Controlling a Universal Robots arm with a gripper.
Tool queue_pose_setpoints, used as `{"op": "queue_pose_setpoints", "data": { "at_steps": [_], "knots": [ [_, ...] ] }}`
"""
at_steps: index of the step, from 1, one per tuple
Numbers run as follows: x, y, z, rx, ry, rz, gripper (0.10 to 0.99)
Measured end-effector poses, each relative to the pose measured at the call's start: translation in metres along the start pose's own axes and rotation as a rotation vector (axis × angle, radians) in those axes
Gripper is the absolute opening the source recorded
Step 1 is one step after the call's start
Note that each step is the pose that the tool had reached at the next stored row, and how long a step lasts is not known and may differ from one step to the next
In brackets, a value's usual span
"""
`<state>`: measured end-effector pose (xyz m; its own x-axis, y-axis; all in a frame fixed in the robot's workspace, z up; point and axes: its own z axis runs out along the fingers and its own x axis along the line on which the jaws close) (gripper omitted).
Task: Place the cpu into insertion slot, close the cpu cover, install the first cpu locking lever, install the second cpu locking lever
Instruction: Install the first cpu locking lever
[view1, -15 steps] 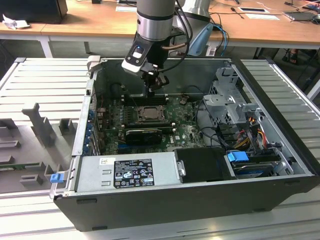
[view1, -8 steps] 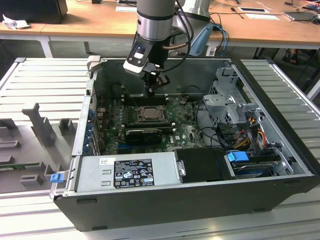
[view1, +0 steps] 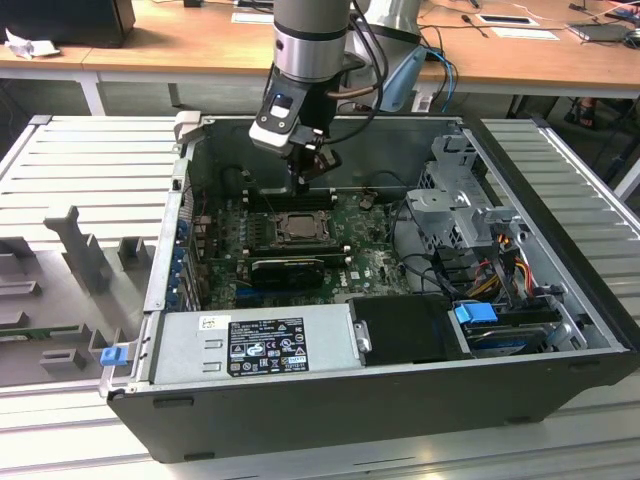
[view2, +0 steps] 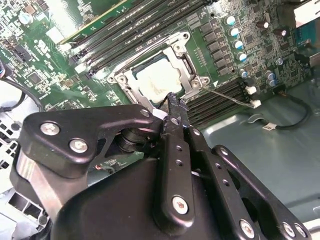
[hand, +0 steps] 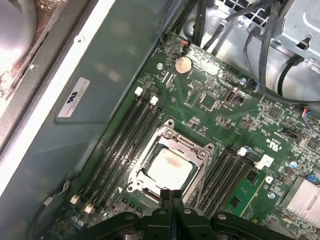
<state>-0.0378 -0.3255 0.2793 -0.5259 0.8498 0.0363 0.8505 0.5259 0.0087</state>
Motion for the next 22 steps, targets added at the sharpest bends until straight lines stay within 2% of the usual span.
{"op": "queue_pose_setpoints", "data": {
  "at_steps": [11, 22],
  "knots": [
    [0.0000, 0.0000, 0.0002, 0.006, 0.0003, -0.226, 0.106],
    [0.0000, 0.0000, 0.0002, 0.008, 0.0004, -0.344, 0.106]
  ]
}}
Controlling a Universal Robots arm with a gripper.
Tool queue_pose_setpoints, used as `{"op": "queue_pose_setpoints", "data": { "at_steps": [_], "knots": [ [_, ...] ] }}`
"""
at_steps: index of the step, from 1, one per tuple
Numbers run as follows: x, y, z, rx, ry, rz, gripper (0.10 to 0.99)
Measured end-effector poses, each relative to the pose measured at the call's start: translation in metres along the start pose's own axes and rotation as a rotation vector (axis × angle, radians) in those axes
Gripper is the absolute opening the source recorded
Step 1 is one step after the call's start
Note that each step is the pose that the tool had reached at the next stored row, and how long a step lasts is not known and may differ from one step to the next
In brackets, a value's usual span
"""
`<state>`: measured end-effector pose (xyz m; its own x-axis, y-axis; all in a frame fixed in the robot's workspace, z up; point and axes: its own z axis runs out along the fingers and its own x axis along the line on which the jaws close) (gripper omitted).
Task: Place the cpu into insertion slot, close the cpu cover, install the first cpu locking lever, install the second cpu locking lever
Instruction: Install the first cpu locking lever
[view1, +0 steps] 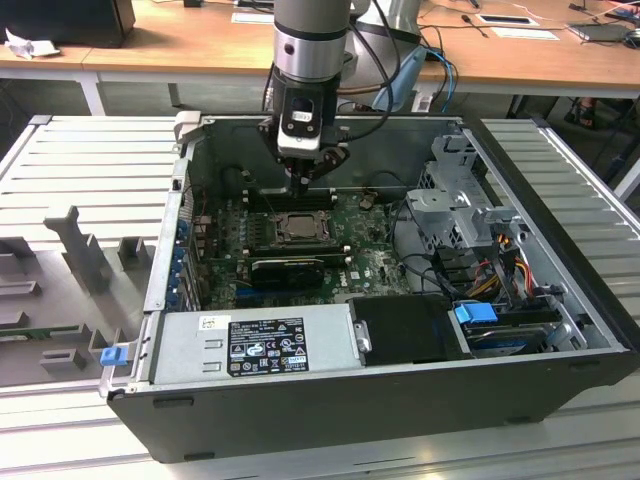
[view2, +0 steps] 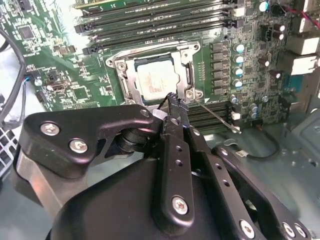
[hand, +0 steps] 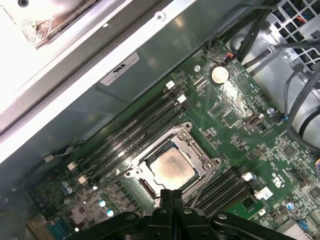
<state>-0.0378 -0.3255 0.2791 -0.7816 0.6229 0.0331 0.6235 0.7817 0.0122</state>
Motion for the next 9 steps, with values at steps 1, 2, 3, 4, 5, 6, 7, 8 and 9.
{"op": "queue_pose_setpoints", "data": {
  "at_steps": [1, 2, 3, 4, 5, 6, 7, 8, 9],
  "knots": [
    [0.0000, 0.0000, 0.0000, 0.000, -0.0001, -0.007, 0.106],
    [0.0000, 0.0000, 0.0000, 0.000, -0.0003, -0.020, 0.106],
    [0.0000, 0.0000, 0.0000, 0.000, -0.0005, -0.032, 0.106],
    [0.0000, 0.0000, 0.0000, 0.000, -0.0006, -0.038, 0.106],
    [0.0000, 0.0000, 0.0000, 0.000, -0.0008, -0.045, 0.106],
    [0.0000, 0.0000, 0.0000, 0.000, -0.0013, -0.054, 0.106],
    [0.0000, 0.0000, 0.0000, 0.000, -0.0017, -0.061, 0.106],
    [0.0000, 0.0000, 0.0000, 0.000, -0.0025, -0.072, 0.106],
    [0.0000, 0.0000, 0.0000, -0.001, -0.0032, -0.080, 0.106]
  ]
}}
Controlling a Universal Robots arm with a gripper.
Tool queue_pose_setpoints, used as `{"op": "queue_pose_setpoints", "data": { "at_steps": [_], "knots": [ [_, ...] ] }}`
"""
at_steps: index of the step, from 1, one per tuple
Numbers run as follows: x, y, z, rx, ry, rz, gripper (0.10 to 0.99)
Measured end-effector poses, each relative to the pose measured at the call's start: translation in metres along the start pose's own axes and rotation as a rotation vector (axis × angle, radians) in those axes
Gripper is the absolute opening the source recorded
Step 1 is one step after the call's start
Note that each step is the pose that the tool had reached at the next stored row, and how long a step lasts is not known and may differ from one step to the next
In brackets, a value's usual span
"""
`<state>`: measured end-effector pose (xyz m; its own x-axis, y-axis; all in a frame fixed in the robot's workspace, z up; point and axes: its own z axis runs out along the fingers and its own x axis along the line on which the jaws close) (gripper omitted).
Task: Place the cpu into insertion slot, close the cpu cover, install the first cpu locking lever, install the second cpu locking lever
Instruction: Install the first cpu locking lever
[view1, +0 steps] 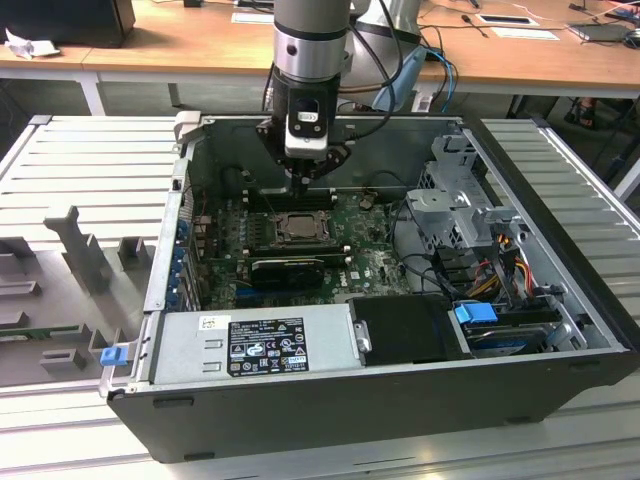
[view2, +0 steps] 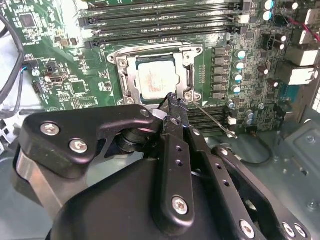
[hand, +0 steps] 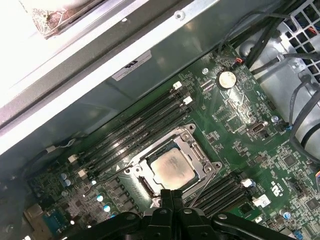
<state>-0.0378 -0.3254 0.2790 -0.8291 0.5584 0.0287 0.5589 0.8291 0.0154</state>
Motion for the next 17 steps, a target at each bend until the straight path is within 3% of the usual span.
{"op": "queue_pose_setpoints", "data": {
  "at_steps": [4, 6, 7, 10, 17],
  "knots": [
    [0.0001, -0.0001, -0.0001, -0.005, -0.0089, -0.041, 0.106],
    [0.0001, -0.0001, -0.0001, -0.021, -0.0341, -0.056, 0.106],
    [0.0001, -0.0001, 0.0001, -0.025, -0.0399, -0.067, 0.106],
    [0.0001, -0.0001, -0.0001, -0.027, -0.0437, -0.098, 0.106],
    [0.0001, -0.0001, -0.0001, -0.027, -0.0419, -0.175, 0.106]
  ]
}}
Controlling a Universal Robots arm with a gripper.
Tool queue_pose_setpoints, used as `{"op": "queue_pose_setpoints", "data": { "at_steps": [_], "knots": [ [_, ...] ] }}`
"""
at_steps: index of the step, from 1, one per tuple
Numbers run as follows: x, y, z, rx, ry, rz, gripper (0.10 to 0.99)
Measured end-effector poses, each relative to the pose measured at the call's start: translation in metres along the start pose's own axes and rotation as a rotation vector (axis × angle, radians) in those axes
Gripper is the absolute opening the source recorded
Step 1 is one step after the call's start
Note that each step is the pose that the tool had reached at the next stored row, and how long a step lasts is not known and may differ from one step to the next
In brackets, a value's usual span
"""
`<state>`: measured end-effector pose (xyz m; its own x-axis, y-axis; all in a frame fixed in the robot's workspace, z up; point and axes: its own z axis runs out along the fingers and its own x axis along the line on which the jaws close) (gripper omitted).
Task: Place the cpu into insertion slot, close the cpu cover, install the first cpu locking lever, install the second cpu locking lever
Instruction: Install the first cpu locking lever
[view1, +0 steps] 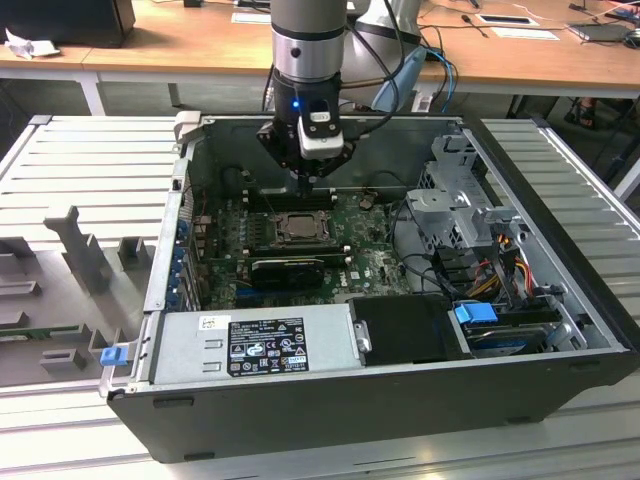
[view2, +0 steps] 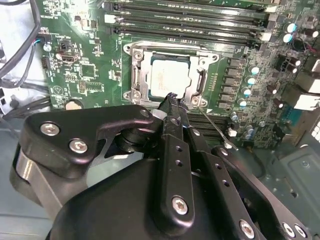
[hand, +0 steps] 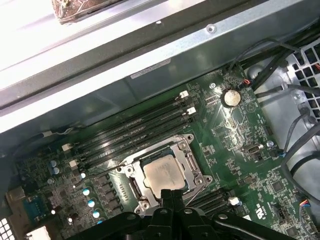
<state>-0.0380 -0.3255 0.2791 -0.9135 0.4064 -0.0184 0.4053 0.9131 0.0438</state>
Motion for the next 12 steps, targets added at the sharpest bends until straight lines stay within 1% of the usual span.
{"op": "queue_pose_setpoints", "data": {
  "at_steps": [2, 3, 6, 10, 12],
  "knots": [
    [0.0000, 0.0000, 0.0000, 0.000, 0.0008, -0.018, 0.106],
    [0.0000, 0.0000, 0.0000, -0.001, 0.0015, -0.035, 0.106],
    [0.0000, 0.0000, 0.0001, -0.004, 0.0000, -0.102, 0.106],
    [0.0001, 0.0000, 0.0001, -0.005, 0.0009, -0.136, 0.106],
    [0.0000, 0.0000, 0.0001, -0.005, 0.0017, -0.164, 0.106]
  ]
}}
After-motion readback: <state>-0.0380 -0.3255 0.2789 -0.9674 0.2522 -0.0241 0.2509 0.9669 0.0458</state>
